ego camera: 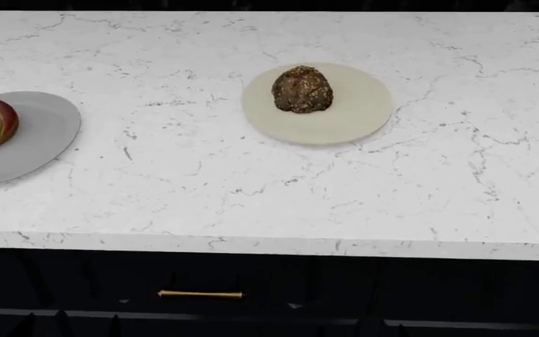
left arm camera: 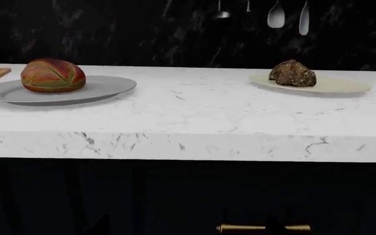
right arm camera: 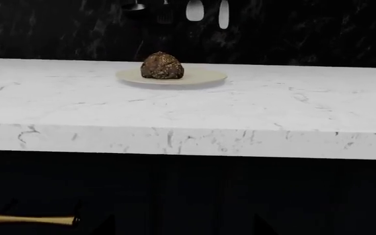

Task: Place all breads on the cutting board.

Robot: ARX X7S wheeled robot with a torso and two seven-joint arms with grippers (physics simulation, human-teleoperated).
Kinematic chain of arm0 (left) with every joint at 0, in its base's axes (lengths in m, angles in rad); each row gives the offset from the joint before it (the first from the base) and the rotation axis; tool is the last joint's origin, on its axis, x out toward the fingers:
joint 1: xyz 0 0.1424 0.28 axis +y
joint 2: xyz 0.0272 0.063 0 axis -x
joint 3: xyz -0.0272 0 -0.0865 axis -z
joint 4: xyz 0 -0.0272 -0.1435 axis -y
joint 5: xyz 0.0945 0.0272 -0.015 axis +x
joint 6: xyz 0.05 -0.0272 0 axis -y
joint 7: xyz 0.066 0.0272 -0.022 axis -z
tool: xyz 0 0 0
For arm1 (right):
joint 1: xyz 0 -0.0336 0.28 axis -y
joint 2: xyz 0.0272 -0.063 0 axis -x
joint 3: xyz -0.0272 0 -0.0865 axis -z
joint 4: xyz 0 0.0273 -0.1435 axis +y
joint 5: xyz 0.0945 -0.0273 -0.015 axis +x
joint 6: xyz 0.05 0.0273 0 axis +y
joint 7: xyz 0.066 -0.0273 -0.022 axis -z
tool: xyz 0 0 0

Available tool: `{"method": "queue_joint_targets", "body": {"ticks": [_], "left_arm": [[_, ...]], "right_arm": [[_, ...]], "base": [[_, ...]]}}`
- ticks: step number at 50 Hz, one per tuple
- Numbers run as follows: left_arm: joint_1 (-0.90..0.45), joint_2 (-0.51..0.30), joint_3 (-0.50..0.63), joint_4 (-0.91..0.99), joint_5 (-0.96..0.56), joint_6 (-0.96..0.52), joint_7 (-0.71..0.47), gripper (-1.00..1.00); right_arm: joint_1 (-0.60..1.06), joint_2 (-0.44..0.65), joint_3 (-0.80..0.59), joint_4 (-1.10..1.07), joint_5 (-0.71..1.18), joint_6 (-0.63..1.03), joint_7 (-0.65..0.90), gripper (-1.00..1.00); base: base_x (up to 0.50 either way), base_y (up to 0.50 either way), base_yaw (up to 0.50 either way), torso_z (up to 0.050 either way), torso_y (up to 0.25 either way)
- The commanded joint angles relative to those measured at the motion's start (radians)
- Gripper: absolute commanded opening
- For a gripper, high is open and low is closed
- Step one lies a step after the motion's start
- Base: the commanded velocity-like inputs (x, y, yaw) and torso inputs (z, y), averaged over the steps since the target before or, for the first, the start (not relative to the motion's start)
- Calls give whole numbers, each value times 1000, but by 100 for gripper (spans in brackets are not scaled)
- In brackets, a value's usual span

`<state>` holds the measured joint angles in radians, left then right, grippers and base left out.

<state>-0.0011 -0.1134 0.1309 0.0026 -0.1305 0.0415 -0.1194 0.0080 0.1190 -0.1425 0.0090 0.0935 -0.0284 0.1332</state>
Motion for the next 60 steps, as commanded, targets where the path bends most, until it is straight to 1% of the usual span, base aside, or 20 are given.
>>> {"method": "queue_joint_targets", "body": {"ticks": [1, 18, 25, 31, 32, 35, 37, 40, 41, 42, 46, 48, 50, 53, 55, 56, 57, 58, 59, 60], "left_arm": [[0, -12, 13, -1, -6, 9, -10, 100], [-7, -23, 30, -11, -15, 4, -25, 100], [-13, -27, 31, -21, -18, -3, -36, 100], [-10, -33, 35, 43, -31, -76, -55, 100], [-10, -37, 43, 78, 2, -111, -83, 100], [-20, -47, 35, 216, -31, -256, -100, 100], [-49, -60, 30, 349, -62, -406, -114, 100], [-126, -74, 9, 572, -151, -698, -144, 100], [-140, -75, 7, 599, -159, -742, -156, 100], [-172, -80, -1, 657, -183, -831, -170, 100], [-289, -72, -78, 827, -298, -1111, -206, 100], [-376, -69, -119, 910, -356, -1274, -227, 100], [-468, -41, -199, 975, -428, -1443, -231, 100], [-563, -21, -266, 1039, -496, -1594, -245, 100], [-605, -62, -313, 1022, -708, -1611, -387, 100], [-755, -212, -325, 874, -858, -1610, -537, 100], [-873, -362, -175, 846, -1008, -1460, -687, 100], [-886, -512, -25, 852, -1158, -1310, -837, 100], [-988, -662, 125, 864, -1308, -1160, -987, 100], [-1076, -752, 249, 861, -1458, -1010, -1137, 100]], "right_arm": [[4, 9, -16, 5, 0, 4, 13, 100], [5, 21, -29, 4, 15, -1, 24, 100], [5, 24, -29, 5, 19, -6, 35, 100], [5, 25, -20, -30, 58, 17, 34, 100], [5, 29, -23, -88, 54, 58, 45, 100], [25, 39, -24, -191, 78, 166, 57, 100], [39, 56, -14, -299, 106, 259, 65, 100], [66, 93, 12, -445, 154, 392, 73, 100], [72, 100, 12, -466, 156, 413, 76, 100], [86, 115, 15, -516, 163, 462, 82, 100], [145, 150, 51, -658, 218, 623, 102, 100], [187, 175, 60, -724, 239, 709, 111, 100], [217, 193, 70, -782, 259, 782, 122, 100], [253, 206, 92, -849, 298, 857, 129, 100], [291, 213, 114, -884, 327, 916, 137, 100], [441, 300, 162, -1034, 476, 1066, 146, 100], [591, 316, 175, -1055, 548, 1216, 191, 100], [617, 333, 191, -1055, 613, 1332, 231, 100], [630, 349, 199, -1055, 669, 1333, 272, 100], [742, 402, 226, -1055, 819, 1421, 349, 100]], "base": [[0, 277, 0, 0, 0], [0, 396, 0, 0, 0], [0, 15, 0, 0, 0], [0, 0, 0, 0, 0], [0, 0, 0, 0, 0], [0, 0, 0, 0, 0], [0, 0, 0, 0, 0], [0, 0, 0, 0, 0], [0, 0, 0, 0, 0], [0, 0, 0, 0, 0], [0, 0, 0, 0, 0], [0, 0, 0, 0, 0], [0, 0, 0, 0, 0], [0, 0, 0, 0, 0], [0, 0, 0, 0, 0], [0, 0, 0, 0, 0], [0, 0, 0, 0, 0], [0, 0, 0, 0, 0], [0, 0, 0, 0, 0], [0, 0, 0, 0, 0]]}}
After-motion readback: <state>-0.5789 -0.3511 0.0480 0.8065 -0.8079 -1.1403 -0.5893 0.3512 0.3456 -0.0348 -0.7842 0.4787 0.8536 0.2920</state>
